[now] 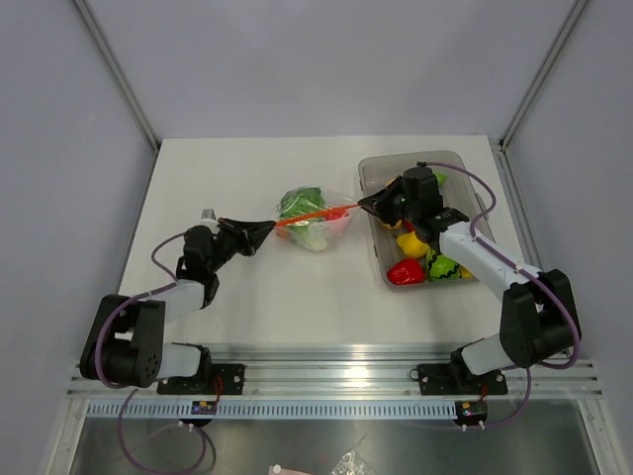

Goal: Place the food in the zip-top bag and seal the zipper
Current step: Zip the zipper food storage bag at the center of the board.

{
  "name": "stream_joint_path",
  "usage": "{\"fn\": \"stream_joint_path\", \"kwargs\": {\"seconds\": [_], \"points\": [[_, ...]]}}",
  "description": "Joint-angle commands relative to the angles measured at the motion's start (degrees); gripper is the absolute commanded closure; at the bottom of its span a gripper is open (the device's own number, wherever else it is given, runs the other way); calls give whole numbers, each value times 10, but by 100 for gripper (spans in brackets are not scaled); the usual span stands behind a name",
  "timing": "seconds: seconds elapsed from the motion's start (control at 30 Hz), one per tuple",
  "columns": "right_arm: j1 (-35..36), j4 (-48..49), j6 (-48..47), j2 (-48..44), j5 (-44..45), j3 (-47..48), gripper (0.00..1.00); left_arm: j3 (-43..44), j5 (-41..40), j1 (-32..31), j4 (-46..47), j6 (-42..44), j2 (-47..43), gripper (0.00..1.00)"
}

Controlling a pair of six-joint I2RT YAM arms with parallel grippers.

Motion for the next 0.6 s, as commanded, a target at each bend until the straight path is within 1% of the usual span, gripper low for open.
{"fn": "stream_joint_path", "kwargs": {"seconds": [0.0,0.1,0.2,0.4,0.5,0.57], "points": [[-9,-5,-19,-7,44,25,100,-7,0,44,-10,22,-23,100],[-10,-8,-19,-15,53,26,100,-9,9,61,-15,24,-29,100],[-10,-15,-19,-24,57,27,100,1,15,69,-39,37,-38,100],[-9,-4,-21,-32,56,28,100,23,19,75,-57,52,-46,100],[-10,20,-18,-9,30,34,100,58,40,75,-66,66,-37,100],[-9,35,-18,18,7,47,100,83,55,75,-94,90,-28,100]]}}
